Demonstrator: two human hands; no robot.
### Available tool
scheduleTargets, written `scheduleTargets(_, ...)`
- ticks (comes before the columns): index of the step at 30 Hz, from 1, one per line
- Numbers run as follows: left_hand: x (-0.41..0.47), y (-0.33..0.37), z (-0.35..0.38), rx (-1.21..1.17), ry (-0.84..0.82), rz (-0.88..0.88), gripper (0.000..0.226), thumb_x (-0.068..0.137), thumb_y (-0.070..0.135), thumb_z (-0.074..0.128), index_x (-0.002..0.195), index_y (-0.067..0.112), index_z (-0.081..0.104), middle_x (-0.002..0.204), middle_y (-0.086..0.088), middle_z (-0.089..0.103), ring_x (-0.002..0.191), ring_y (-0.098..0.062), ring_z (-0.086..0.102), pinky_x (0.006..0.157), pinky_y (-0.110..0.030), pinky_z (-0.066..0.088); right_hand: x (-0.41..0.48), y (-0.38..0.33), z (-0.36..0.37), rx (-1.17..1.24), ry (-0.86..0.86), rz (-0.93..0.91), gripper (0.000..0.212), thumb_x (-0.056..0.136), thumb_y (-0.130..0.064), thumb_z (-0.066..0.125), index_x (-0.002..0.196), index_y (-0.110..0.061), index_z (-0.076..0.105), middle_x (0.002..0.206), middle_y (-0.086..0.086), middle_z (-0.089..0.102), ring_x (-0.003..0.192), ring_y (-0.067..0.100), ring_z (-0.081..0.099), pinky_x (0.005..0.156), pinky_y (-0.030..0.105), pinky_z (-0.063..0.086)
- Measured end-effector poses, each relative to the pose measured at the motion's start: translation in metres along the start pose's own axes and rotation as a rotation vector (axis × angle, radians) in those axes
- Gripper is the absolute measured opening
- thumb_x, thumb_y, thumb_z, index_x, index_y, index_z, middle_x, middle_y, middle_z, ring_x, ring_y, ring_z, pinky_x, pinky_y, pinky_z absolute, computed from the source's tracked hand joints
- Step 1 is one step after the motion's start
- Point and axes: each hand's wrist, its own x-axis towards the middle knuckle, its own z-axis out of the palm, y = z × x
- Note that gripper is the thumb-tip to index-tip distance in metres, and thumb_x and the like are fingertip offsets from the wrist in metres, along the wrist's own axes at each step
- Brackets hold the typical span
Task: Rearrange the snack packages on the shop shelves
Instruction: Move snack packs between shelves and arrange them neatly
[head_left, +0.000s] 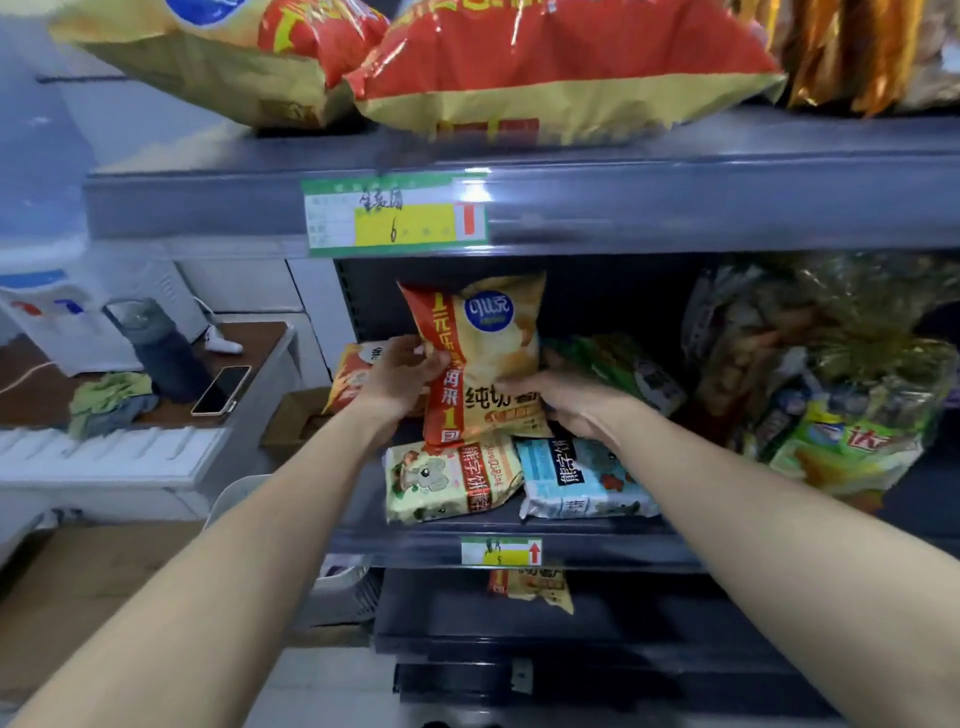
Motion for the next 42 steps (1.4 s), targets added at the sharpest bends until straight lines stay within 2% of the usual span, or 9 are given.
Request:
scheduleTargets(5, 0.036, 0.004, 0.004, 0.153, 0.069, 0.14, 0.024, 0.095, 0.021, 0.052, 0.116, 0.01, 0.051, 0.106, -0.006, 0.063, 0.076, -0.007, 0.061, 0.047, -0.011, 0.044, 0.039, -0.001, 0.016, 0.054, 0.146, -0.12, 0.078, 0.068, -0.012, 0.08, 0.136, -0.021, 0.042, 0.13, 0.006, 0.058, 0.12, 0.024, 0.054, 0.105, 0.047, 0.041)
scheduleTargets(13, 0.073, 0.002, 0.028, 0.143, -0.054, 0.101, 0.032, 0.095, 0.014, 0.05, 0.125, 0.02, 0.057, 0.105, -0.001, 0.066, 0.086, -0.014, 0.066, 0.074, -0.027, 0.053, 0.078, 0.003, 0.003, -0.06, 0.339, -0.146, 0.063, 0.08, -0.016, 0.073, 0.135, -0.018, 0.042, 0.132, 0.007, 0.056, 0.119, 0.024, 0.053, 0.101, 0.04, 0.043)
scheduleTargets(17, 0.084, -0.006, 0.033, 0.251, -0.07, 0.076, 0.029, 0.092, 0.013, 0.053, 0.121, 0.009, 0.057, 0.113, -0.012, 0.066, 0.099, -0.026, 0.065, 0.089, -0.044, 0.053, 0.086, 0.005, -0.005, -0.234, 0.412, -0.141, 0.068, 0.083, -0.022, 0.07, 0.14, -0.016, 0.034, 0.136, 0.008, 0.05, 0.122, 0.025, 0.05, 0.084, 0.028, 0.04)
scheduleTargets(20, 0.088, -0.013, 0.033, 0.259, 0.001, 0.041, 0.024, 0.091, 0.014, 0.055, 0.113, 0.003, 0.056, 0.112, -0.016, 0.064, 0.099, -0.029, 0.063, 0.09, -0.047, 0.052, 0.093, 0.009, 0.002, -0.316, 0.441, -0.104, 0.063, 0.086, -0.025, 0.066, 0.138, -0.013, 0.032, 0.135, 0.011, 0.049, 0.119, 0.028, 0.051, 0.084, 0.031, 0.042)
scheduleTargets(23, 0.09, -0.015, 0.031, 0.266, 0.027, 0.058, 0.012, 0.092, 0.013, 0.054, 0.103, 0.016, 0.059, 0.109, -0.01, 0.063, 0.093, -0.022, 0.06, 0.089, -0.041, 0.052, 0.097, 0.009, 0.008, -0.329, 0.421, -0.098, 0.056, 0.089, -0.024, 0.061, 0.136, -0.013, 0.035, 0.133, 0.011, 0.05, 0.118, 0.028, 0.051, 0.085, 0.032, 0.043)
scheduleTargets(29, 0.092, -0.018, 0.031, 0.332, 0.046, 0.085, 0.029, 0.093, 0.014, 0.053, 0.121, 0.01, 0.057, 0.116, -0.007, 0.061, 0.091, -0.014, 0.054, 0.073, -0.025, 0.043, 0.094, 0.008, 0.011, -0.38, 0.399, -0.087, 0.045, 0.092, -0.02, 0.056, 0.134, -0.013, 0.04, 0.132, 0.011, 0.051, 0.118, 0.027, 0.051, 0.084, 0.03, 0.043)
scheduleTargets(32, 0.088, -0.014, 0.031, 0.356, 0.075, 0.09, 0.025, 0.093, 0.012, 0.053, 0.117, 0.007, 0.059, 0.115, -0.011, 0.063, 0.095, -0.02, 0.059, 0.074, -0.028, 0.046, 0.084, 0.006, 0.011, -0.445, 0.417, -0.091, 0.044, 0.093, -0.016, 0.053, 0.134, -0.011, 0.039, 0.132, 0.012, 0.052, 0.118, 0.027, 0.052, 0.081, 0.028, 0.042)
scheduleTargets(37, 0.073, -0.005, 0.033, 0.389, 0.164, 0.146, 0.011, 0.09, 0.013, 0.055, 0.093, 0.01, 0.066, 0.084, 0.004, 0.057, 0.061, -0.001, 0.048, 0.05, -0.018, 0.036, 0.056, -0.001, 0.015, -0.566, 0.475, -0.155, 0.047, 0.094, -0.016, 0.054, 0.137, -0.009, 0.038, 0.137, 0.011, 0.049, 0.124, 0.025, 0.049, 0.081, 0.021, 0.035)
scheduleTargets(42, 0.045, -0.004, 0.031, 0.416, 0.133, 0.147, 0.014, 0.092, 0.012, 0.05, 0.098, 0.012, 0.062, 0.096, 0.003, 0.063, 0.077, -0.01, 0.059, 0.066, -0.028, 0.051, 0.021, -0.005, 0.02, -0.577, 0.43, -0.199, 0.038, 0.095, -0.017, 0.053, 0.132, -0.009, 0.048, 0.133, 0.008, 0.054, 0.121, 0.022, 0.051, 0.085, 0.021, 0.036)
